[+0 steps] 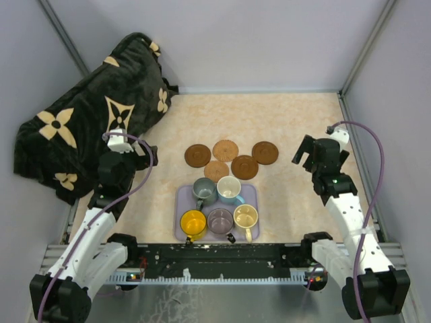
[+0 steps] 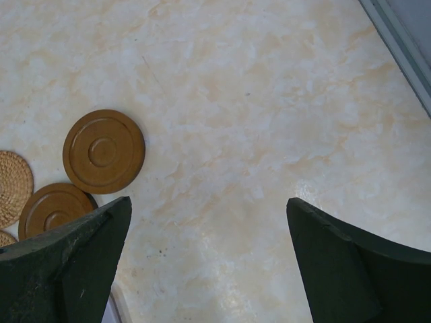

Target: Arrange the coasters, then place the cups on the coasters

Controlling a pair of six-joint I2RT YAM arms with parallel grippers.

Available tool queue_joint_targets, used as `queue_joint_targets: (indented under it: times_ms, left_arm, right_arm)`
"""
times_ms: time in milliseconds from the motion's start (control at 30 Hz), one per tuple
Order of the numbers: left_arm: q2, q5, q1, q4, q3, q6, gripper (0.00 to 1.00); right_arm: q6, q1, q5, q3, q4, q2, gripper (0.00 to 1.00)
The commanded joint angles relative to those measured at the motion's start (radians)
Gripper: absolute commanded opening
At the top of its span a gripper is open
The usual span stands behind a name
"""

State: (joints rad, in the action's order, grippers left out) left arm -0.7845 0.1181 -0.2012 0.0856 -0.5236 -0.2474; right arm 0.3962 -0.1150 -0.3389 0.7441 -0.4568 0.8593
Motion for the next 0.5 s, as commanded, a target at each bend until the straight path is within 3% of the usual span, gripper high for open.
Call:
queue_joint_targets:
  times_ms: [0,467]
  left_arm:
    - [-0.006,-0.01,-0.004,-0.007,-0.029,-0.007,1.0]
    - [-0.023,-0.02,-0.004,-0.01,-0.025,-0.013,1.0]
  right_arm:
    - [-0.002,-0.006,0.004,0.006,0.017,0.011,0.99]
    - [-0.011,-0.005,0.063,-0.014,0.058,0.016,0.99]
